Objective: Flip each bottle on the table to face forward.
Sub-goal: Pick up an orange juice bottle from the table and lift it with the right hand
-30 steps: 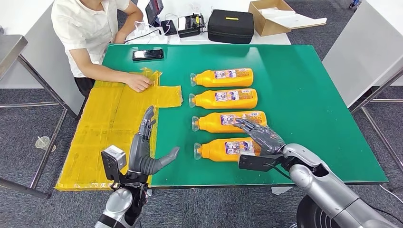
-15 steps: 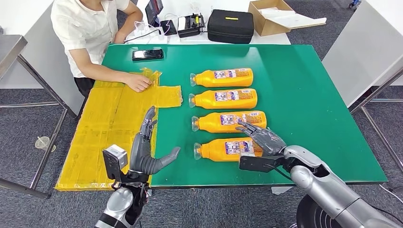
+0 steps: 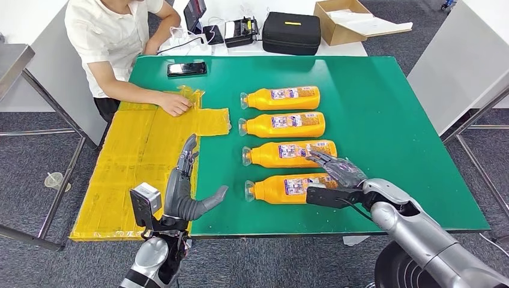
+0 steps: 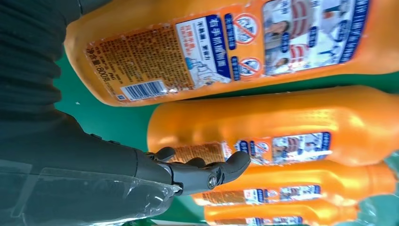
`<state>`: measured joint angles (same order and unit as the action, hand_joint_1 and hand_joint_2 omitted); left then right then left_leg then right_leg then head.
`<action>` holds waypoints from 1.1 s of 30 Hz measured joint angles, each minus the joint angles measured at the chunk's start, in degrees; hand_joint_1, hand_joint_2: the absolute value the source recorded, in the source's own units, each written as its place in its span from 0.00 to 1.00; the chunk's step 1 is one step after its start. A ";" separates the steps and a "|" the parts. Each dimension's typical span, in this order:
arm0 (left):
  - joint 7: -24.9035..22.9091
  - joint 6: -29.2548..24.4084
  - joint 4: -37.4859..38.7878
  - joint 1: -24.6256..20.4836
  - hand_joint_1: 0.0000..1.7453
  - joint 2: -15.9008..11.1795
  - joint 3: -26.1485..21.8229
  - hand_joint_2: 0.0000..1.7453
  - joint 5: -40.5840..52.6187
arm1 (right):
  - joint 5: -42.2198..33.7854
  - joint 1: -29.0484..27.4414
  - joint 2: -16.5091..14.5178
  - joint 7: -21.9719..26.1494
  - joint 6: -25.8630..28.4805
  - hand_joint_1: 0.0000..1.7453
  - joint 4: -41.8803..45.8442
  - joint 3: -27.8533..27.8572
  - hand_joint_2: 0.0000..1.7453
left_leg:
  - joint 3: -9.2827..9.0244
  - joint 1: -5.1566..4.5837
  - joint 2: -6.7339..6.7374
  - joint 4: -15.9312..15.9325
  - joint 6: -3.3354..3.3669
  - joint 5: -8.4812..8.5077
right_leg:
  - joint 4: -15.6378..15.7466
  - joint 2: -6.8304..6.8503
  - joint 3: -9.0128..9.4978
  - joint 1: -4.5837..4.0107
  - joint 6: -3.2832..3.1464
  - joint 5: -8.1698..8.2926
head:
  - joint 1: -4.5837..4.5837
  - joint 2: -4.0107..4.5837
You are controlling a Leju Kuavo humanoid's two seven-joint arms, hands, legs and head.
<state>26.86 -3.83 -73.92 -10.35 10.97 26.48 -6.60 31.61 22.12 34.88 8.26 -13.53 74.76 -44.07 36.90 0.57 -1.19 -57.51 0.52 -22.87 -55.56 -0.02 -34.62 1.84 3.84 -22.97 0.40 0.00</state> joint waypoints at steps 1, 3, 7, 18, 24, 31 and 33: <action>0.00 0.00 0.00 0.00 0.00 0.00 0.01 1.00 0.00 | 0.00 0.06 0.00 -0.02 0.00 0.00 -0.26 -0.07 1.00 | 0.00 0.00 0.00 0.00 0.00 0.00 | 0.00 0.00 0.00 0.00 0.00 0.00 | 0.01 0.00; 0.00 0.00 0.00 0.00 0.00 0.00 0.01 1.00 0.00 | 0.00 0.13 0.00 -0.02 0.00 0.00 -0.67 -0.14 1.00 | 0.00 0.00 0.00 0.00 0.00 0.00 | 0.00 0.00 0.00 0.00 0.00 0.00 | 0.01 0.00; -0.02 -0.02 0.00 0.00 0.00 0.00 0.02 1.00 0.00 | 0.08 0.20 -0.01 -0.42 0.01 0.00 -1.46 -0.15 1.00 | 0.00 0.00 0.00 0.00 0.00 0.00 | 0.00 0.00 0.00 0.00 0.00 0.00 | 0.01 0.00; -0.13 0.00 0.00 -0.06 0.00 -0.01 0.29 1.00 -0.08 | -0.91 -1.21 -0.93 -0.10 0.50 0.00 -4.51 -0.12 1.00 | -0.02 0.00 0.01 0.00 0.00 0.00 | 0.00 -0.01 0.00 0.00 0.00 0.00 | 0.00 0.00; -0.17 0.00 0.01 -0.39 0.00 0.00 0.58 1.00 -0.17 | -1.01 -2.83 -2.55 0.57 1.52 0.00 -5.63 0.27 1.00 | -0.05 0.02 0.02 0.00 0.00 0.00 | 0.00 -0.01 0.01 -0.01 0.00 0.00 | -0.01 0.00; -0.28 -0.03 0.14 -0.91 0.00 0.00 0.76 1.00 -0.17 | -1.13 -3.51 -4.66 1.71 2.07 0.00 -7.23 1.19 1.00 | -0.18 0.03 0.05 0.00 -0.01 -0.01 | 0.01 -0.04 0.10 -0.02 -0.01 0.00 | -0.01 0.00; -0.28 -0.05 0.22 -0.96 0.00 0.00 0.77 1.00 -0.18 | -1.31 -3.70 -5.11 2.09 2.00 0.00 -7.72 1.37 1.00 | -0.19 0.03 0.05 0.00 -0.01 -0.01 | 0.01 -0.04 0.11 -0.02 -0.01 0.00 | -0.01 0.00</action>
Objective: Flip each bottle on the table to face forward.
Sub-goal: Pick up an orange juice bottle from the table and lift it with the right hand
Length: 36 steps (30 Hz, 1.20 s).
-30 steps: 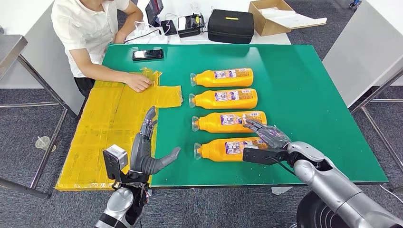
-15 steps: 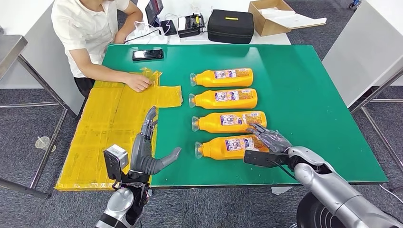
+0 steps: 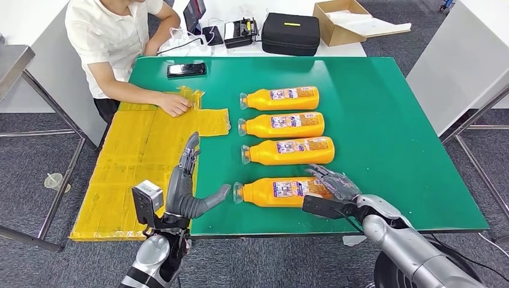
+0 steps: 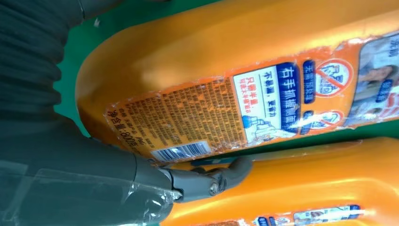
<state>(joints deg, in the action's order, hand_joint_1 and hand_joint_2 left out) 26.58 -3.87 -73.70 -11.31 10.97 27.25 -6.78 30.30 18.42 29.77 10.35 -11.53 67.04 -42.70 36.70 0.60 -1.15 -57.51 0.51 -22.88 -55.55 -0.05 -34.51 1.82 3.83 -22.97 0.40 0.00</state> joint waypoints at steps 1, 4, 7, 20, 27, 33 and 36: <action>0.00 -0.01 0.04 -0.03 0.00 0.00 0.02 1.00 -0.01 | -0.08 -0.06 -0.22 0.16 -0.01 0.00 -0.20 0.07 1.00 | -0.02 0.00 0.00 0.00 0.00 0.00 | 0.00 0.00 0.01 0.00 0.00 0.00 | 0.00 0.00; 0.00 -0.02 0.09 -0.10 0.00 0.00 0.05 1.00 -0.04 | -0.35 -0.05 -0.74 0.56 -0.01 0.06 -0.68 0.44 1.00 | -0.08 0.01 0.01 0.00 0.00 0.00 | 0.00 0.00 0.06 -0.01 0.00 0.00 | 0.00 0.00; 0.00 -0.02 0.09 -0.15 0.00 0.00 0.06 1.00 -0.26 | -0.54 -0.04 -1.13 0.82 -0.03 0.71 -1.06 0.86 1.00 | -0.11 0.01 0.01 0.00 0.00 0.00 | 0.00 0.00 0.11 -0.01 0.00 0.00 | 0.00 0.00; 0.17 -0.02 0.13 -0.50 0.00 0.00 0.89 1.00 -0.85 | -0.53 0.35 -2.35 1.45 0.01 1.00 -2.55 1.47 1.00 | -0.22 0.01 0.01 0.00 0.00 0.00 | 0.01 0.00 0.24 -0.01 0.00 0.00 | 0.01 0.00; 0.25 -0.02 0.13 -0.53 0.00 0.00 0.92 1.00 -0.85 | -0.90 -0.09 -3.50 2.46 1.02 1.00 -3.26 2.56 1.00 | -0.22 0.01 0.01 0.00 0.00 -0.01 | 0.01 0.00 0.24 -0.02 0.00 -0.01 | -0.01 0.00; 0.45 -0.21 0.13 -0.52 0.00 0.00 0.92 1.00 -0.85 | -2.07 -1.49 -5.57 4.60 2.43 1.00 -3.48 4.45 1.00 | -0.22 0.01 0.01 0.01 0.00 -0.01 | 0.01 0.00 0.24 -0.02 -0.01 -0.01 | 0.00 0.00; 0.68 -0.77 0.13 -0.42 0.00 -0.01 0.89 1.00 -0.93 | -3.26 -2.59 -6.69 6.27 3.29 1.00 -3.37 5.88 1.00 | -0.22 0.02 0.00 0.01 0.00 -0.01 | 0.00 0.01 0.25 -0.02 -0.01 -0.01 | -0.01 0.00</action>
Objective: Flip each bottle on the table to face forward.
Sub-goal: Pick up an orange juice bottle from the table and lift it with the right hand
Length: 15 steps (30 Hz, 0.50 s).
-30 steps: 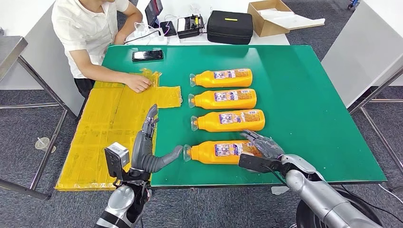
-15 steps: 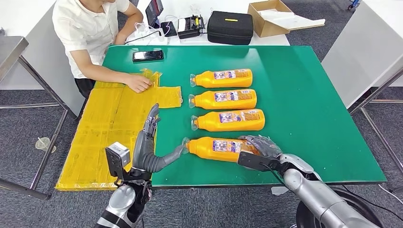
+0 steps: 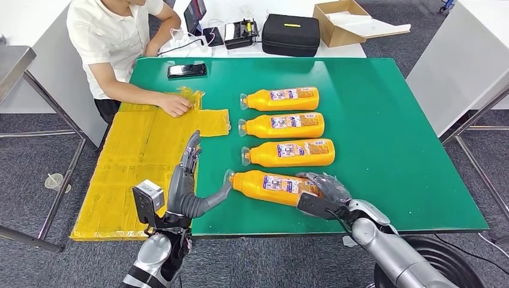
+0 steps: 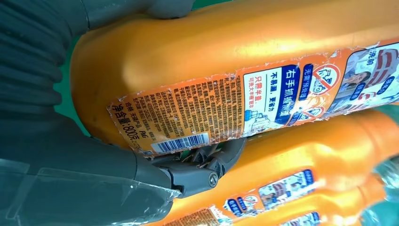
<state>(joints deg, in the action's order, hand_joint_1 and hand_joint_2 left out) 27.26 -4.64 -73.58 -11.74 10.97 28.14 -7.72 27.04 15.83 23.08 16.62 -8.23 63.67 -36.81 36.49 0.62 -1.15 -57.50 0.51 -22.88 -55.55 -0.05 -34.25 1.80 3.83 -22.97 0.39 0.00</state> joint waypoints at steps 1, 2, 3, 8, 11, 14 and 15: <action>0.11 -0.37 -0.02 0.12 0.00 -0.01 -0.04 1.00 -0.10 | -0.48 -0.65 -0.60 0.69 0.51 1.00 0.20 0.80 1.00 | 0.01 0.00 -0.01 0.00 0.00 0.00 | 0.00 0.00 0.00 0.00 0.00 0.00 | 0.01 0.00; 0.23 -0.75 -0.04 0.30 0.00 -0.02 -0.11 1.00 -0.28 | -0.96 -1.41 -1.32 1.35 1.00 1.00 0.57 1.72 1.00 | 0.01 0.00 -0.01 0.00 0.00 0.00 | 0.00 0.00 0.00 0.00 0.00 0.00 | 0.01 0.00; 0.34 -1.12 -0.08 0.55 0.00 -0.03 -0.21 1.00 -0.50 | -1.38 -2.25 -2.06 1.92 1.43 1.00 1.04 2.69 1.00 | 0.03 0.00 -0.01 0.01 0.00 0.00 | 0.00 0.00 0.00 0.00 0.00 -0.01 | 0.01 0.00; 0.97 -1.87 -0.44 2.02 0.00 -0.14 -1.30 1.00 -1.37 | -3.24 -5.98 -5.29 3.57 2.61 1.00 3.47 6.91 1.00 | 0.13 0.00 -0.05 0.01 0.00 -0.01 | -0.01 0.02 -0.07 0.00 -0.01 -0.03 | 0.00 0.00; 2.17 -3.29 -1.19 3.84 0.00 -0.15 -2.52 1.00 -1.87 | -4.48 -8.84 -7.70 5.58 4.24 1.00 6.30 10.11 1.00 | 0.13 0.00 -0.04 0.02 -0.01 -0.02 | 0.00 0.02 -0.10 0.00 -0.02 -0.04 | 0.01 0.00; 3.17 -5.30 -1.75 5.86 0.00 -0.13 -4.23 1.00 -1.97 | -4.74 -12.15 -10.22 7.02 5.49 1.00 9.92 13.04 1.00 | 0.16 0.00 -0.05 0.02 -0.01 -0.04 | 0.00 0.02 -0.14 0.00 0.05 -0.11 | 0.01 0.00; 3.32 -5.63 -1.86 6.34 0.00 -0.12 -4.69 1.00 -1.97 | -4.73 -13.03 -10.87 7.24 5.73 1.00 10.86 13.70 1.00 | 0.17 0.00 -0.06 0.02 -0.02 -0.05 | 0.00 0.02 -0.14 0.00 0.08 -0.13 | 0.01 0.00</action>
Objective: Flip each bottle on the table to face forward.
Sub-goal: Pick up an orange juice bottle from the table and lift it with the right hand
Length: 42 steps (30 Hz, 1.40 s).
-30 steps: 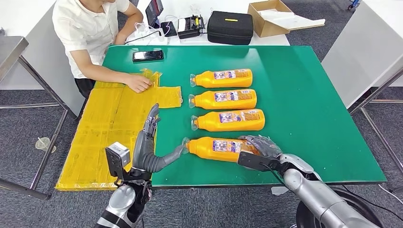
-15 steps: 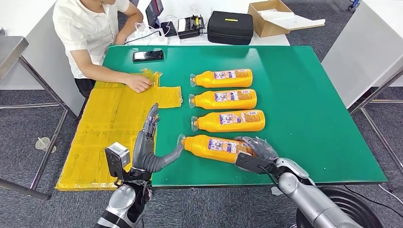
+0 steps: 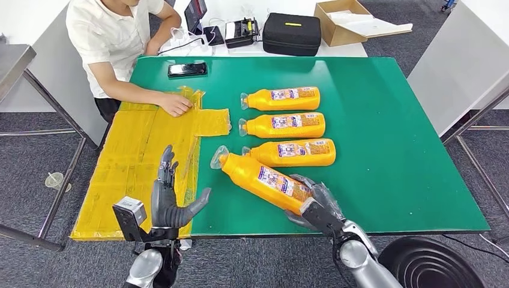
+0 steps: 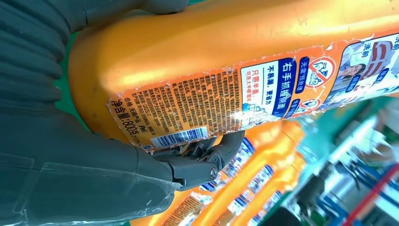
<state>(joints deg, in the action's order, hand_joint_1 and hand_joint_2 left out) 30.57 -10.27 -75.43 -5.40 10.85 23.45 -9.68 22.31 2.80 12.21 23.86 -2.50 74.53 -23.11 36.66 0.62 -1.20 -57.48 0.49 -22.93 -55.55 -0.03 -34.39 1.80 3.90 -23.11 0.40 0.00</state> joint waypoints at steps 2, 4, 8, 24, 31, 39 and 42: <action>0.16 -0.26 -0.13 0.72 0.00 0.04 -0.72 1.00 -0.06 | -0.08 -1.36 -1.10 0.37 0.29 1.00 1.61 1.10 1.00 | 0.00 0.00 0.00 0.01 0.00 0.00 | 0.00 -0.01 0.00 0.00 0.02 -0.01 | 0.00 0.00; 0.20 -0.13 -0.21 1.15 0.00 0.15 -1.21 1.00 -0.73 | -0.64 -2.26 -2.02 1.02 0.44 1.00 2.78 1.93 1.00 | 0.00 0.00 0.00 0.00 0.00 0.00 | 0.00 -0.01 0.01 0.01 0.02 -0.01 | -0.01 0.00; -0.42 2.98 -0.80 1.93 0.00 0.42 -2.18 1.00 -5.45 | -3.25 -3.39 -4.49 3.08 1.63 1.00 4.69 3.67 1.00 | 0.00 -0.01 0.00 0.00 0.00 0.01 | 0.00 -0.01 0.02 0.02 0.03 0.00 | -0.01 0.00; -7.69 26.72 4.56 -0.20 0.00 -0.49 -2.33 1.00 -16.19 | -9.56 -1.87 -10.96 6.44 -6.05 1.00 5.71 3.86 1.00 | -0.01 0.00 0.01 0.01 0.01 0.03 | -0.01 -0.01 0.01 0.01 0.02 0.02 | -0.01 0.00; -7.08 36.79 13.97 -8.07 0.00 -0.26 0.68 1.00 -15.23 | -8.64 5.93 -12.28 8.64 -14.89 1.00 -5.64 -3.80 1.00 | -0.04 0.00 0.05 -0.01 0.00 0.09 | -0.02 0.00 0.01 0.01 -0.10 0.14 | -0.01 0.00; -7.60 39.13 18.71 -13.02 0.00 -0.17 1.32 1.00 -17.04 | -6.68 10.83 -12.45 10.94 -16.12 1.00 -11.43 -10.13 1.00 | -0.02 0.00 0.05 -0.01 0.00 0.08 | -0.02 -0.01 -0.02 0.01 -0.10 0.12 | -0.01 0.00; -7.68 38.63 19.62 -13.87 0.00 -0.15 1.27 1.00 -17.82 | -6.49 11.82 -12.42 11.41 -16.33 1.00 -12.33 -11.33 1.00 | 0.00 0.00 0.05 -0.01 0.00 0.08 | -0.02 -0.01 -0.05 0.01 -0.10 0.12 | -0.01 0.00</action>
<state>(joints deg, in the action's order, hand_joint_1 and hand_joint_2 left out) 22.90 28.36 -55.81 -19.26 10.70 24.72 -27.50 15.82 14.62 -0.21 35.27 -18.83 62.19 -34.44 36.65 0.62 -1.15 -57.49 0.49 -22.85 -55.57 -0.04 -34.45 1.81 3.80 -22.99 0.39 0.00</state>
